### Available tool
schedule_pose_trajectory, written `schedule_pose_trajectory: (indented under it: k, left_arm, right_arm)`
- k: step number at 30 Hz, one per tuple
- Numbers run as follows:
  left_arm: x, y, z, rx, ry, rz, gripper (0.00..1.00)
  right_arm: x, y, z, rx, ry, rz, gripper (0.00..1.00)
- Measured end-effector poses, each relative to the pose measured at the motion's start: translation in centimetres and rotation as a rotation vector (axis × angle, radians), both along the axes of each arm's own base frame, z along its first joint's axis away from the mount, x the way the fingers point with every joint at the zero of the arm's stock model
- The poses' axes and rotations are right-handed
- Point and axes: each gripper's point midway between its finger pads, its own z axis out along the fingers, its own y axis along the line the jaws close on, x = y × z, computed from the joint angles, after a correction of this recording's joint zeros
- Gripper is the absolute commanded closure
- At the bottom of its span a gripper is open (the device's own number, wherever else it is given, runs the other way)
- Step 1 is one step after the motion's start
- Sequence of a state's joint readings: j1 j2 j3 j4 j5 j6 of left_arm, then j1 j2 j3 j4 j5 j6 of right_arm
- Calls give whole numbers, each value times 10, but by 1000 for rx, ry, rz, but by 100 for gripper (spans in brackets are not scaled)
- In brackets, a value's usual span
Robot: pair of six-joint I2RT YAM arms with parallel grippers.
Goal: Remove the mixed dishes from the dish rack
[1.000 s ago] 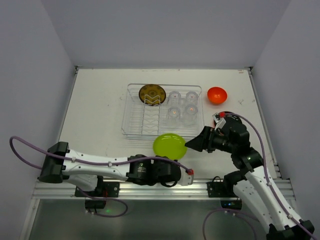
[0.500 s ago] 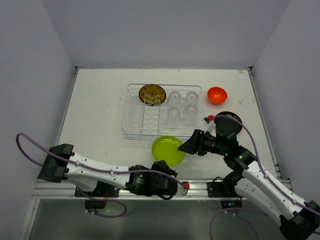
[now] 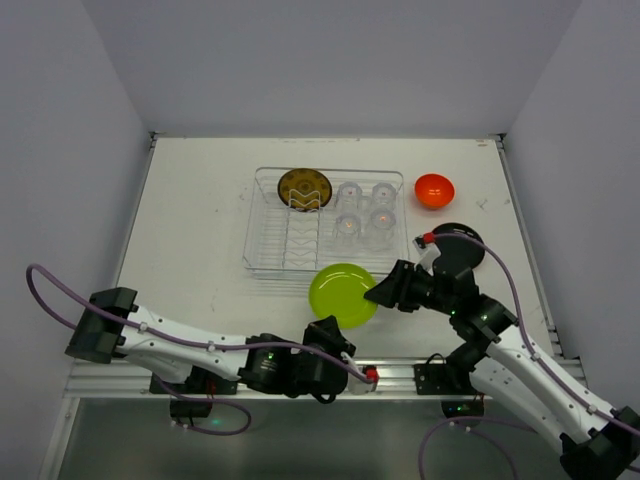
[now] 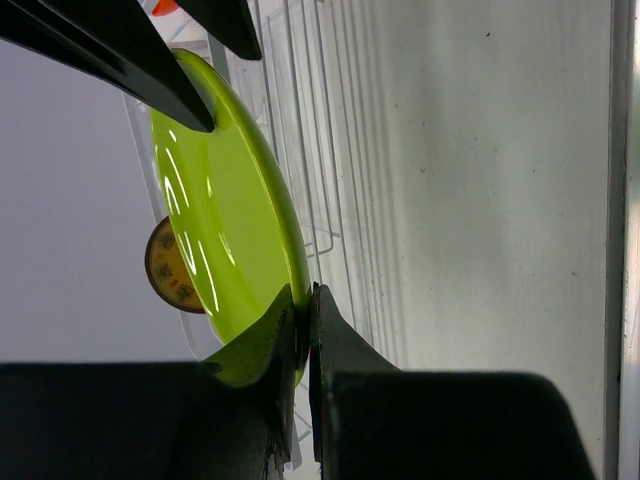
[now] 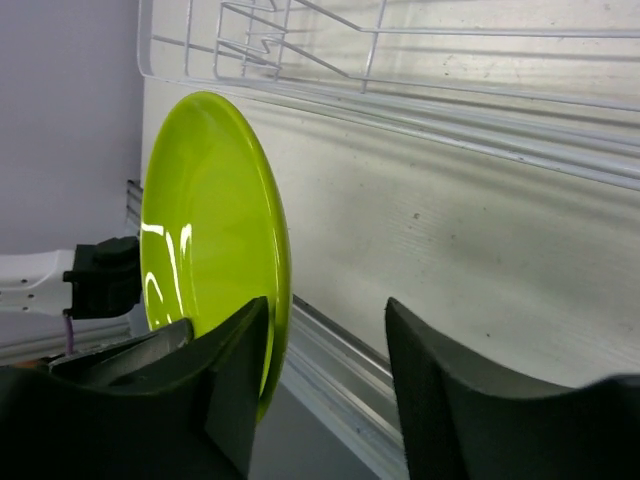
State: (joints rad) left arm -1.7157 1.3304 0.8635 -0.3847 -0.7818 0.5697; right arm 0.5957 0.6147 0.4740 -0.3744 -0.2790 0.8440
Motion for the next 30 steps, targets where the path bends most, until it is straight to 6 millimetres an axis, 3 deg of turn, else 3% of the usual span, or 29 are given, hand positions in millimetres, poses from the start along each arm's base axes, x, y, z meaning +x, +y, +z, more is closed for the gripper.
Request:
schedule_pose_trajectory:
  k: [4,5,7,9,11,12,13,17,20,24,26,28,30]
  left_arm:
    - [0,-2,1,-13,-12,-7,100]
    - [0,-2,0,-10,-14,-9,100]
    - [1,0,-3,0,-19,-14,100]
    - [1,0,-4,2,-32,-21,95]
    - [2,-1,-3,-11,-48,-14,65]
    - [5,-1,-2,-16,-50,-6,44]
    - [10,-1,0,-25,-52,10,1]
    - [43,3,24,-140,-29,148,0]
    - [73,12,59,-298,-16,272,0]
    - [125,45,117,-602,49,509,0]
    - [170,87,147,-808,79,706,0]
    - [203,133,165,-968,77,874,0]
    - [223,178,175,-1126,84,1020,0]
  right_arm:
    - [-3,13,2,55,8,60,74]
    - [-4,15,3,66,10,71,86]
    - [-4,20,7,94,17,80,100]
    - [-1,22,12,118,22,68,100]
    - [0,22,13,124,22,56,100]
    - [0,21,15,125,14,52,100]
    - [3,19,16,114,-2,38,100]
    - [20,-3,17,63,-36,-56,100]
    - [53,-41,24,37,-61,-232,100]
    - [94,-115,39,12,-107,-518,100]
    - [110,-165,39,-2,-101,-691,100]
    - [117,-203,33,3,-74,-816,100]
    - [122,-245,17,16,-35,-957,100]
